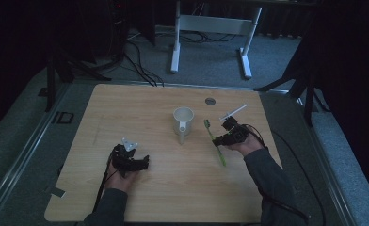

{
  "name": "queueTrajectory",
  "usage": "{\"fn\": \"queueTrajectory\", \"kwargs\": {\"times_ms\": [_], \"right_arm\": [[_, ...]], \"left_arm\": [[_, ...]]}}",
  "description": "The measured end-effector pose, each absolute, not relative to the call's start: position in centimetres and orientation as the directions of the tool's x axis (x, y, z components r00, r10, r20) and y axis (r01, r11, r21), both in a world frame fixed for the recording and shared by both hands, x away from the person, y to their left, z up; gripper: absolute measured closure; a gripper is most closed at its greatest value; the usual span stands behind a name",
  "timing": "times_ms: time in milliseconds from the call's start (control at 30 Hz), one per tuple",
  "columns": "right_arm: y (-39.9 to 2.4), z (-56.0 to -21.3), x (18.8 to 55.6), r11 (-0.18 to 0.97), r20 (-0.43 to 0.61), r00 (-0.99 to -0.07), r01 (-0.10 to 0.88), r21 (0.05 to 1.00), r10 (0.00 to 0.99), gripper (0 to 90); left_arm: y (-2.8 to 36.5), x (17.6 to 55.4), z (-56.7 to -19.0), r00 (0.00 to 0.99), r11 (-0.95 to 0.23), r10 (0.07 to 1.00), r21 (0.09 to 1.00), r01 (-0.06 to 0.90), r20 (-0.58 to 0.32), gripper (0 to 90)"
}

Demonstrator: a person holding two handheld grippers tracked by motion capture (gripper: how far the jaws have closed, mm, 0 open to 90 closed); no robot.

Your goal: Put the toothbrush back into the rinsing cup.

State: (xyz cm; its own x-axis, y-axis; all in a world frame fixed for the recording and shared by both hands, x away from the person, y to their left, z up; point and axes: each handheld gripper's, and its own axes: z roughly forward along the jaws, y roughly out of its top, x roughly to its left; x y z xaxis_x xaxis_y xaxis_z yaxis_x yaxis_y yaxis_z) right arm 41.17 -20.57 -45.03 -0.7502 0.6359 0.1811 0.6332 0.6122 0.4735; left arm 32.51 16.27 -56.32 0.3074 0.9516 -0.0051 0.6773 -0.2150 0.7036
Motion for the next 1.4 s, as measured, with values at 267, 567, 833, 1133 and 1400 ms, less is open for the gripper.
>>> {"fn": "queueTrajectory", "kwargs": {"times_ms": [267,567,833,1133,1400], "right_arm": [[-20.81,-45.00,41.43,0.581,0.215,-0.743,0.640,0.503,0.633,81.9],[-21.00,-44.90,41.67,0.554,0.239,-0.736,0.647,0.524,0.633,81.9],[-21.04,-44.75,41.77,0.535,0.247,-0.730,0.650,0.539,0.638,81.9],[-20.98,-44.84,41.86,0.526,0.251,-0.726,0.652,0.546,0.640,81.9],[-21.15,-45.11,41.97,0.505,0.279,-0.720,0.661,0.555,0.636,81.9]], "left_arm": [[16.27,32.52,-56.32,0.308,-0.216,0.951,0.704,0.677,-0.004,11.9],[16.28,32.52,-56.32,0.308,-0.216,0.951,0.704,0.677,-0.004,11.9],[16.27,32.52,-56.33,0.308,-0.215,0.951,0.704,0.677,-0.005,11.9],[16.28,32.51,-56.31,0.308,-0.217,0.951,0.703,0.677,-0.003,11.9],[16.27,32.51,-56.32,0.308,-0.216,0.951,0.704,0.677,-0.005,11.9]]}}
